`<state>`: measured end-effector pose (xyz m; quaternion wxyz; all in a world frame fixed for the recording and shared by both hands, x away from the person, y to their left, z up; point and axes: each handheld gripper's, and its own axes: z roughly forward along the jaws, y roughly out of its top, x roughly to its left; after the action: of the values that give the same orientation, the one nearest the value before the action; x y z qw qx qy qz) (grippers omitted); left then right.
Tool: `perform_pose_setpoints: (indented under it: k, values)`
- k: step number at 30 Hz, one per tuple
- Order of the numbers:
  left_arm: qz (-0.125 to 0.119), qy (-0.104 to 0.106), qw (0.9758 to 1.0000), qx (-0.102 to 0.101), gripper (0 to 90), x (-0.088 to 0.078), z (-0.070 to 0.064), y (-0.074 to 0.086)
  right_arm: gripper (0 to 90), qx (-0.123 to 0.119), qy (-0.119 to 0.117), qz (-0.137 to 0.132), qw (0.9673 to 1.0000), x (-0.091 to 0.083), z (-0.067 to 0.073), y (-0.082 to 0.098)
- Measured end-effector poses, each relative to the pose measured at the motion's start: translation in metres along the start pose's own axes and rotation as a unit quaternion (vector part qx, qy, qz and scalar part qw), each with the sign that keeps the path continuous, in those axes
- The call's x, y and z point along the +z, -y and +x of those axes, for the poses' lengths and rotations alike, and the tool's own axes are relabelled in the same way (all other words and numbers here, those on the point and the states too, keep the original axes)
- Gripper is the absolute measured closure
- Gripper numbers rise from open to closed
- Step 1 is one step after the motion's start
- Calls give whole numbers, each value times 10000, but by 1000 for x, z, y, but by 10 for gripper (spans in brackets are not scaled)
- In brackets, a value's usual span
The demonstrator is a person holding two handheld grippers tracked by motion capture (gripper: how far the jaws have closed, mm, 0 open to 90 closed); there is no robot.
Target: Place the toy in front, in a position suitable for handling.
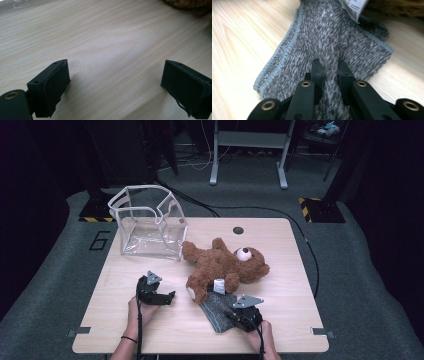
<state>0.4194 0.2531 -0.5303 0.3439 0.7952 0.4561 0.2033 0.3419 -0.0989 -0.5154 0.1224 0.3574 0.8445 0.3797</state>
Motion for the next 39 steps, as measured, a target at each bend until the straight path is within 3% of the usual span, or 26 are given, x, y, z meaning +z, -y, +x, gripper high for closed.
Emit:
perform_pose_setpoints:
  k: [6, 13, 19, 25, 33, 37, 39]
  values:
    - [4, 1, 10000, 4, 79, 0, 0, 0, 802, 67, 118, -172, 9998, -21, -11, 7]
    - [4, 2, 10000, 5, 79, 0, 0, 0, 802, 276, 489, -255, 9981, -47, -27, 18]
    - [3, 1, 10000, 5, 79, 0, 0, 0, 802, 514, 850, -315, 9946, -67, -46, 29]
    - [-7, 0, 10000, -10, 79, 0, 0, 0, 802, 741, 1283, -338, 9884, -87, -66, 39]
    - [6, 2, 10000, 6, 79, 0, 0, 0, 801, 1055, 1912, -322, 9753, -108, -95, 49]
    - [4, 2, 10000, 3, 79, 0, 0, 0, 799, 1200, 2109, -288, 9697, -114, -104, 53]
    - [6, 2, 10000, 5, 78, 0, 0, 0, 798, 1204, 2166, -277, 9684, -115, -106, 55]
